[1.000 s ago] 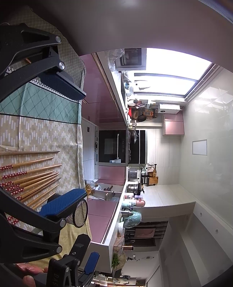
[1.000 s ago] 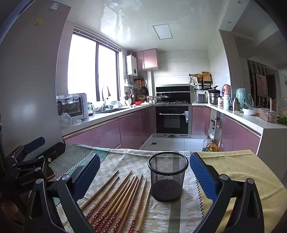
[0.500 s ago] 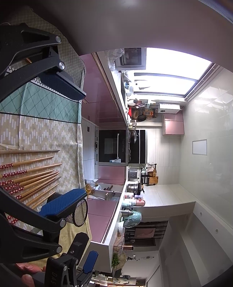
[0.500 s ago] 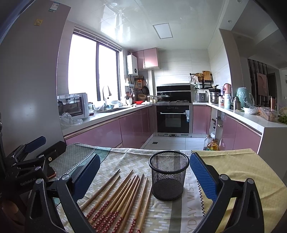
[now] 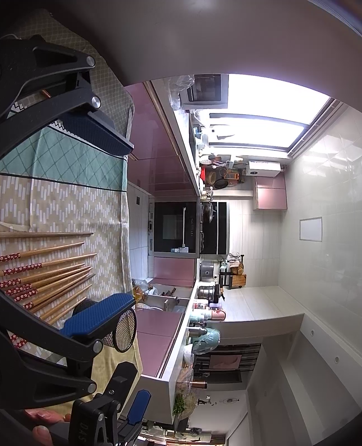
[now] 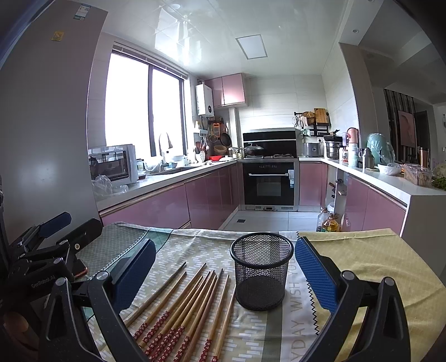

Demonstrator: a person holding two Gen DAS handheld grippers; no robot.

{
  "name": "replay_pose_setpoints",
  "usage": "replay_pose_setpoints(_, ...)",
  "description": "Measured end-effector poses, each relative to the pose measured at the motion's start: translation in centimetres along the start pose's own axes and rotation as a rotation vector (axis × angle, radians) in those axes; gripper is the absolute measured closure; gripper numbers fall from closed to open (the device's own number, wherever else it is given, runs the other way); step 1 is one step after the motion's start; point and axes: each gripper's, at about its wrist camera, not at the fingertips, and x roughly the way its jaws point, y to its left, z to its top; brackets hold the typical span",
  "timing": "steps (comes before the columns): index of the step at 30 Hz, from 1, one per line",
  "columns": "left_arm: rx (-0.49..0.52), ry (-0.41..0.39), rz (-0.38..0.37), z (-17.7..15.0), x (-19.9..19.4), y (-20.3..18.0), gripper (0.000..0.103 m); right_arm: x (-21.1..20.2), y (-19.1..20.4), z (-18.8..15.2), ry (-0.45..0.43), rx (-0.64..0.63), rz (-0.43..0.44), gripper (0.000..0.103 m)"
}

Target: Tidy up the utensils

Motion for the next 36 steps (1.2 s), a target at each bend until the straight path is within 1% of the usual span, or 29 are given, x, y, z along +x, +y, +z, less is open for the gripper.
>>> replay_pose_setpoints(36, 0.0, 0.003, 0.0, 0.08, 0.01, -0.13, 0.006, 0.33, -0.07, -0.05, 0.012, 0.002, 0.003, 0.006)
